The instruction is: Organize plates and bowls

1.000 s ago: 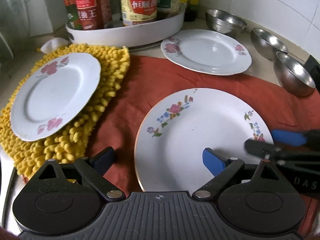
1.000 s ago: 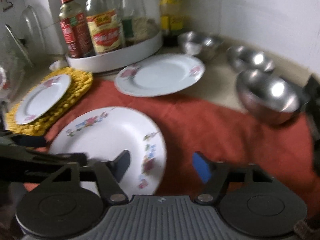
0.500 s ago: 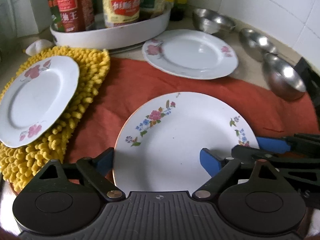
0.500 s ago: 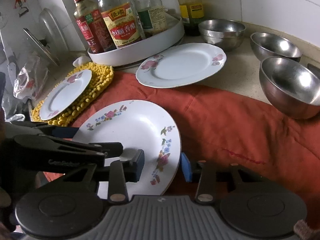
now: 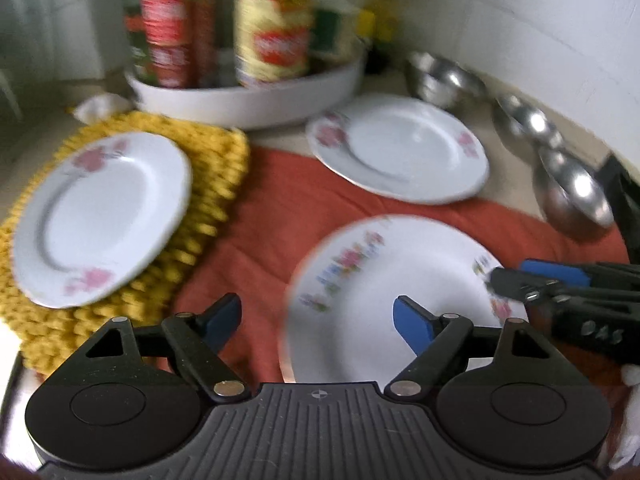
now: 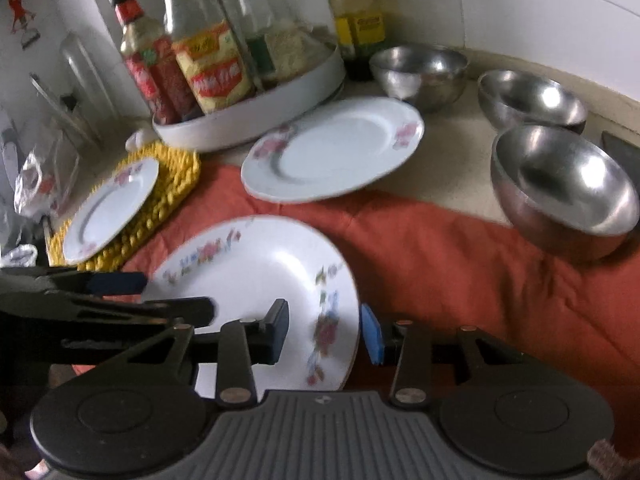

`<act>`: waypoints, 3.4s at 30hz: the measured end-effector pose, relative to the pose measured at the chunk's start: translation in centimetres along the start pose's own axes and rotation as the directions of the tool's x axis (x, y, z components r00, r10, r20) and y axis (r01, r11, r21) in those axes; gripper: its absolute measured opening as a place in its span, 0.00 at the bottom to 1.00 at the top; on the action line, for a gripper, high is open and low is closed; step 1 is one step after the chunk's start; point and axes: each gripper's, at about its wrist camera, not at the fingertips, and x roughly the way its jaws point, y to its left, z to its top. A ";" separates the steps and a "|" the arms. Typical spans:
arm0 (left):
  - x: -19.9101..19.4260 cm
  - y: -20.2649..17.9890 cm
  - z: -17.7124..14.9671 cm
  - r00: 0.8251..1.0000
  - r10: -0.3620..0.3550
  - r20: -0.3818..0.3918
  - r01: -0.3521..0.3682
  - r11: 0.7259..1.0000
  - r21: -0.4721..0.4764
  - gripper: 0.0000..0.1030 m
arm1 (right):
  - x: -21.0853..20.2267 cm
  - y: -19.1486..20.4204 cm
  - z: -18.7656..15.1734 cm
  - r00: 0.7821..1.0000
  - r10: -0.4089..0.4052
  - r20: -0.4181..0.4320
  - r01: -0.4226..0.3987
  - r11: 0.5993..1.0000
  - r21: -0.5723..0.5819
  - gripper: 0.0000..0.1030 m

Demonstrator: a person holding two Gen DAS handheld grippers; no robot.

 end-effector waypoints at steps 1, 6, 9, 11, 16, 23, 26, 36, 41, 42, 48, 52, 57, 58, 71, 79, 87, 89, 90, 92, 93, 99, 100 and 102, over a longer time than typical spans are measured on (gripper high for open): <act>-0.4 0.9 0.3 1.000 0.014 0.012 -0.014 1.000 -0.016 0.86 | -0.3 0.1 0.3 1.000 -0.007 0.016 0.007 1.000 -0.006 0.37; -1.8 6.3 2.0 0.992 0.109 0.057 -0.105 0.992 -0.073 0.89 | -1.4 2.3 2.2 0.994 -0.003 0.111 0.008 0.999 -0.045 0.37; -2.2 9.9 2.9 0.982 0.176 0.070 -0.169 0.982 -0.089 0.92 | -0.8 5.2 3.1 0.992 0.034 0.125 -0.024 0.996 -0.081 0.37; -2.3 12.4 3.3 0.976 0.204 0.074 -0.196 0.975 -0.101 0.94 | 0.1 7.5 3.9 0.989 0.077 0.123 -0.063 0.991 -0.114 0.37; -1.5 17.0 3.8 0.973 0.220 0.070 -0.212 0.971 -0.113 0.94 | 4.0 12.5 5.7 0.985 0.158 0.075 -0.144 0.976 -0.164 0.37; 1.0 20.1 4.5 0.987 0.148 0.064 -0.143 0.987 -0.066 0.92 | 9.3 17.0 6.7 0.986 0.166 -0.001 -0.164 0.974 -0.154 0.37; 2.2 20.8 4.6 0.993 0.106 0.045 -0.103 0.993 -0.059 0.90 | 10.6 17.7 6.8 0.989 0.147 -0.023 -0.149 0.979 -0.135 0.37; 3.7 21.0 4.7 1.000 0.006 0.025 -0.005 0.999 -0.040 0.91 | 12.5 19.1 6.3 0.985 0.165 -0.057 -0.170 0.980 -0.102 0.36; 3.3 21.0 4.7 1.000 0.007 0.015 -0.006 0.998 -0.062 0.91 | 12.8 19.4 6.4 0.987 0.149 -0.057 -0.156 0.979 -0.131 0.36; 3.1 20.9 4.6 1.000 0.007 0.014 -0.006 0.998 -0.066 0.91 | 12.7 19.4 6.4 0.987 0.149 -0.057 -0.156 0.978 -0.137 0.36; 1.6 19.8 4.1 1.000 0.013 0.022 -0.012 0.997 -0.074 0.91 | 11.7 18.9 6.2 0.985 0.162 -0.054 -0.168 0.977 -0.133 0.36; 0.7 18.7 4.3 0.999 0.014 0.038 -0.011 0.998 -0.057 0.91 | 10.5 18.3 6.0 0.985 0.171 -0.038 -0.174 0.976 -0.129 0.36; 0.8 17.2 4.0 1.000 -0.007 0.016 0.008 0.999 -0.038 0.91 | 9.3 17.3 5.5 0.985 0.168 -0.024 -0.170 0.978 -0.124 0.36; 1.2 17.1 3.9 1.000 -0.011 0.000 0.011 0.999 -0.041 0.90 | 9.1 17.1 5.4 0.986 0.166 -0.023 -0.167 0.978 -0.124 0.36; 2.9 16.4 4.0 0.999 0.029 0.023 -0.030 1.000 0.009 0.92 | 11.0 15.4 5.1 0.985 0.168 -0.052 -0.172 0.980 -0.098 0.36; 1.7 15.7 4.9 0.999 0.043 0.026 -0.044 0.999 0.020 0.90 | 10.6 15.2 5.5 0.985 0.162 -0.066 -0.166 0.984 -0.061 0.35; 0.0 13.6 5.9 0.998 0.010 0.069 -0.013 0.999 0.051 0.90 | 8.1 14.1 5.8 0.986 0.168 -0.018 -0.169 0.985 -0.038 0.35; -0.2 12.7 6.1 0.997 -0.005 0.075 0.000 0.998 0.069 0.90 | 7.2 13.6 5.7 0.987 0.163 0.000 -0.163 0.986 -0.029 0.35; -0.3 12.2 6.1 0.997 -0.015 0.076 0.009 0.997 0.080 0.90 | 6.7 13.3 5.7 0.987 0.159 0.008 -0.159 0.987 -0.023 0.35; -0.3 10.9 6.2 0.996 -0.038 0.076 0.030 0.994 0.104 0.90 | 5.7 12.6 5.5 0.988 0.149 0.025 -0.149 0.989 -0.008 0.35; -0.3 10.4 6.3 0.996 -0.052 0.076 0.043 0.993 0.114 0.90 | 5.1 12.2 5.4 0.989 0.142 0.034 -0.142 0.990 -0.002 0.35; -0.4 5.9 5.8 0.990 -0.127 0.065 0.112 0.973 0.201 0.90 | 1.5 9.0 3.9 0.993 0.083 0.079 -0.087 0.994 0.059 0.35; -0.4 5.1 5.5 0.989 -0.140 0.056 0.125 0.968 0.217 0.90 | 1.1 8.4 3.5 0.994 0.073 0.081 -0.079 0.995 0.069 0.35; -0.2 3.7 5.0 0.986 -0.162 0.034 0.149 0.958 0.245 0.90 | 0.0 7.2 2.5 0.995 0.047 0.083 -0.055 0.994 0.097 0.35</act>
